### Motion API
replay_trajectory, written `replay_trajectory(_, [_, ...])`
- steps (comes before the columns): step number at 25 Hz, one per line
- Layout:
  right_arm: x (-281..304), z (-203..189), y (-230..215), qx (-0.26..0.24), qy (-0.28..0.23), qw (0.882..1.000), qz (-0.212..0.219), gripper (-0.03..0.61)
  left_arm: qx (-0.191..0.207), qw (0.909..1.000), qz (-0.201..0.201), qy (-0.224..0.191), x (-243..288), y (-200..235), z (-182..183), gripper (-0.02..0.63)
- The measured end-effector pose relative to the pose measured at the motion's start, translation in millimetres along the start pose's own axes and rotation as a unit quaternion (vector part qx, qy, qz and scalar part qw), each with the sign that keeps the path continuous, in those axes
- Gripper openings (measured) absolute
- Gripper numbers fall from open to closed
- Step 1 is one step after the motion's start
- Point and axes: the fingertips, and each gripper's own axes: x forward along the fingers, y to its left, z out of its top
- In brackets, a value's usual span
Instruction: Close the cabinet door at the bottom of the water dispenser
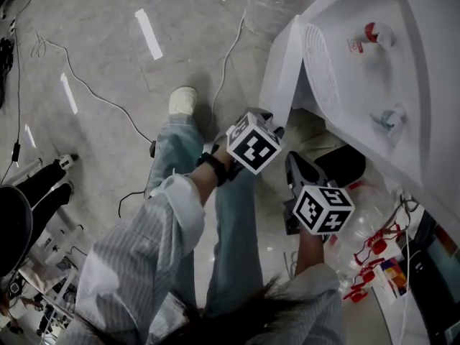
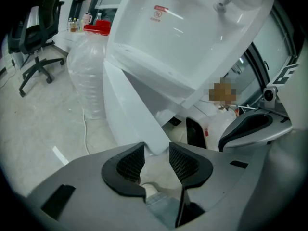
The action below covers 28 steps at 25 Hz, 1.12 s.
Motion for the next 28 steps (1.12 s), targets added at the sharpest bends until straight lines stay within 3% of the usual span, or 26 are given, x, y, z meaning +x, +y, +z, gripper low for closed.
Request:
replay_trajectory(12, [-14, 3, -34, 0.009, -0.002, 0.999, -0.033, 0.014, 0.032, 0.9991, -0.027, 0.006, 34, -39, 23, 0.156])
replay_trajectory(28, [-32, -21, -49, 0.027, 0.005, 0.998, -0.060, 0.014, 0.051, 0.9983, -0.029, -0.002, 56, -61, 45, 0.156])
